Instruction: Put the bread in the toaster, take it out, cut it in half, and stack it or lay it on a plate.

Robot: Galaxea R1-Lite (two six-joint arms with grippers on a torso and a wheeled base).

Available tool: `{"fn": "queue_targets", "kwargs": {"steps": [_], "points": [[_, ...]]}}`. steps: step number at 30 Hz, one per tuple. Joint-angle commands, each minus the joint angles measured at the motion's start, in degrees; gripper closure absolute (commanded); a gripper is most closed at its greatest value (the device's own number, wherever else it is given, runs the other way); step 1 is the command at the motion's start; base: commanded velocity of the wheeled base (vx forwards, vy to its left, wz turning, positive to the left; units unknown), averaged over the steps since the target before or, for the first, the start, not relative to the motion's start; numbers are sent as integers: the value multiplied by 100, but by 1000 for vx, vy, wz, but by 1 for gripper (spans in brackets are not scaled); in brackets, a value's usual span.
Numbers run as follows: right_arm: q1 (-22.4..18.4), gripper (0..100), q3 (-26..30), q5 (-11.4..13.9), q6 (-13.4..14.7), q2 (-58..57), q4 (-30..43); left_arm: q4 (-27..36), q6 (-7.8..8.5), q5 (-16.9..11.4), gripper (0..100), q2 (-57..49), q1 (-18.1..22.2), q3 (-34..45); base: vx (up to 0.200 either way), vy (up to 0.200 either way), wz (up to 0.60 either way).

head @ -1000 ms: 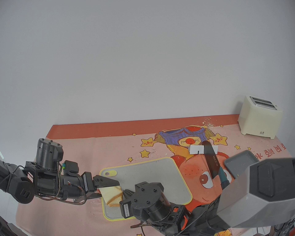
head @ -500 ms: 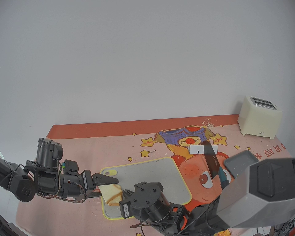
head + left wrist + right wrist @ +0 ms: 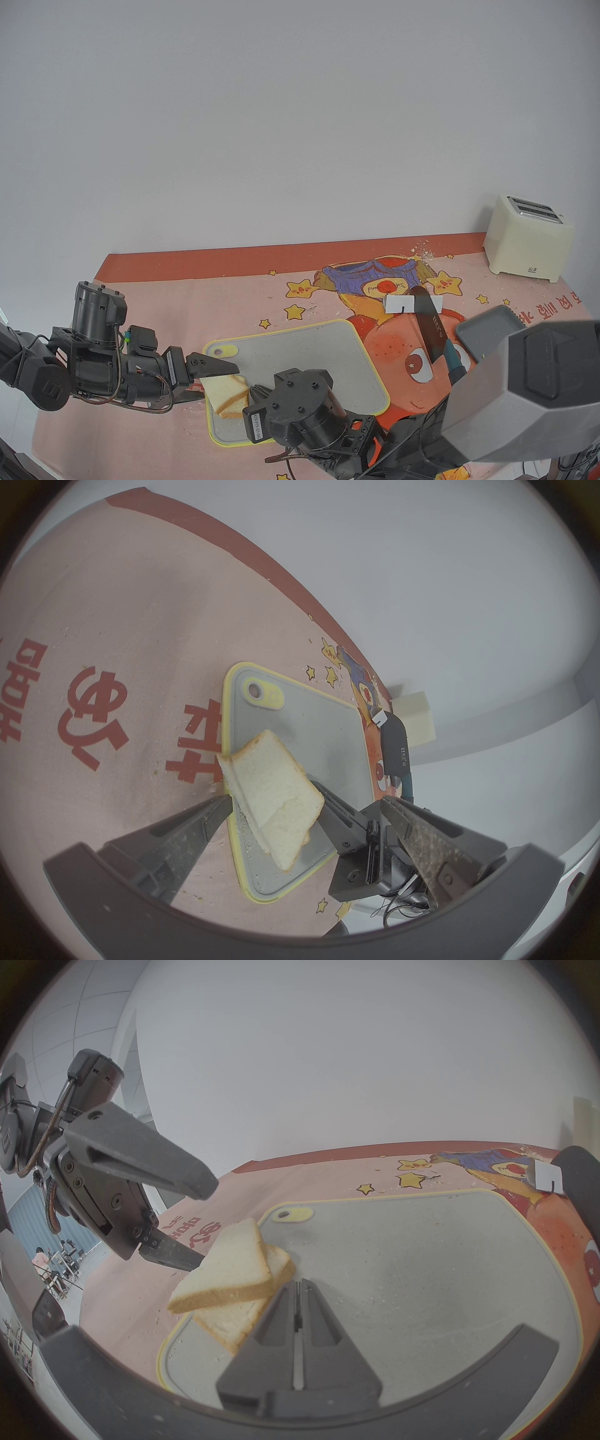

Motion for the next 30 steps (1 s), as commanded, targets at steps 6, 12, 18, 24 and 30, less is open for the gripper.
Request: {"fn": "queue_targets", "kwargs": {"steps": [6, 12, 18, 24, 30], "points": [[25, 100, -10, -1, -2, -18, -9, -21, -1, -20, 0, 63, 95, -46, 0, 0, 0], [52, 100, -62, -1, -2, 17, -18, -21, -18, -29, 0, 72, 68, -108, 0, 0, 0], [87, 100, -89, -1, -2, 61, -18, -12, -18, -29, 0, 37, 51, -99, 0, 0, 0], [96, 100, -133, -1, 7, 114, -18, -3, -18, -29, 0, 19, 42, -90, 0, 0, 0], [140, 100, -273, -1, 7, 202, -18, -3, -18, -29, 0, 63, 33, -55, 0, 0, 0]]}}
